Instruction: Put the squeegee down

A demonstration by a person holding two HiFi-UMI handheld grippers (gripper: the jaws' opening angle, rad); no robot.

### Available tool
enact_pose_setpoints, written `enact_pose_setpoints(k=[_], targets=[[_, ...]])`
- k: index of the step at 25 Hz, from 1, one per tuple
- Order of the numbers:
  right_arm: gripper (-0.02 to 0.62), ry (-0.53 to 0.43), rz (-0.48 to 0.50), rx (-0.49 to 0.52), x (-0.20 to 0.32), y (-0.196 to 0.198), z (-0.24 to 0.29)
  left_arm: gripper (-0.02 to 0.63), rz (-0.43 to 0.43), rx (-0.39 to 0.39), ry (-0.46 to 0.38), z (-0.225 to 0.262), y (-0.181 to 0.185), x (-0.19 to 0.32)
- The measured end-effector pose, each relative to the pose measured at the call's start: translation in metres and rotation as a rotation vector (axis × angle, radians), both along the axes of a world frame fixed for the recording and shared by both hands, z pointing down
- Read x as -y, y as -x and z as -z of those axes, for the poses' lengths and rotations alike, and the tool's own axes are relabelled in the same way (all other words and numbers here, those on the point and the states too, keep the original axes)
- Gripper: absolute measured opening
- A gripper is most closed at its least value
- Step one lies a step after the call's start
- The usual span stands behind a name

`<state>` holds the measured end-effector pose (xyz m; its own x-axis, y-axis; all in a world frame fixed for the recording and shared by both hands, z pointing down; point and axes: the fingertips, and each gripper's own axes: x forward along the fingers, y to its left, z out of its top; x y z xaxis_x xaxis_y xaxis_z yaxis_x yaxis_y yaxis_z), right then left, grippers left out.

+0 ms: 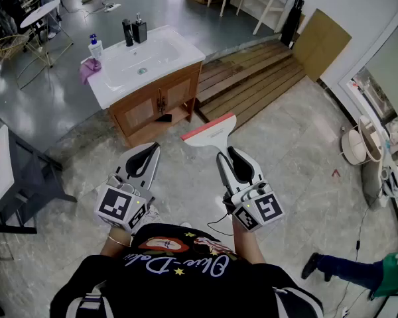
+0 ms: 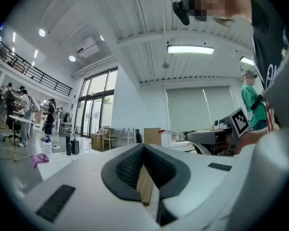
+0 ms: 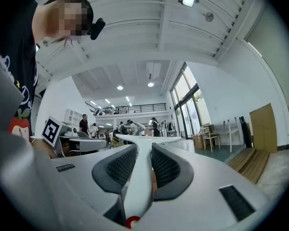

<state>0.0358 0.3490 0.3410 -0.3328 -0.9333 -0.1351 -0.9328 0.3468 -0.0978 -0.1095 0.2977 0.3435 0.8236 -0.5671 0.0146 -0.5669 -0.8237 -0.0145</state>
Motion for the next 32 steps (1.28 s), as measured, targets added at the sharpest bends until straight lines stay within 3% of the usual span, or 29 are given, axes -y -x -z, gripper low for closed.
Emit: enact_pose_setpoints(k=[20, 32], targets=[[0.118, -0.039, -0.010, 0.063, -0.026, -0.011, 0.003, -0.006, -0.026, 0.020, -0.007, 0.001, -0.010, -0.024], [0.118, -0.041, -0.063, 0.074, -0.019, -0.032, 0.005, -0.006, -0.081, 0.019, 0.004, 0.000, -0.034, -0.007]])
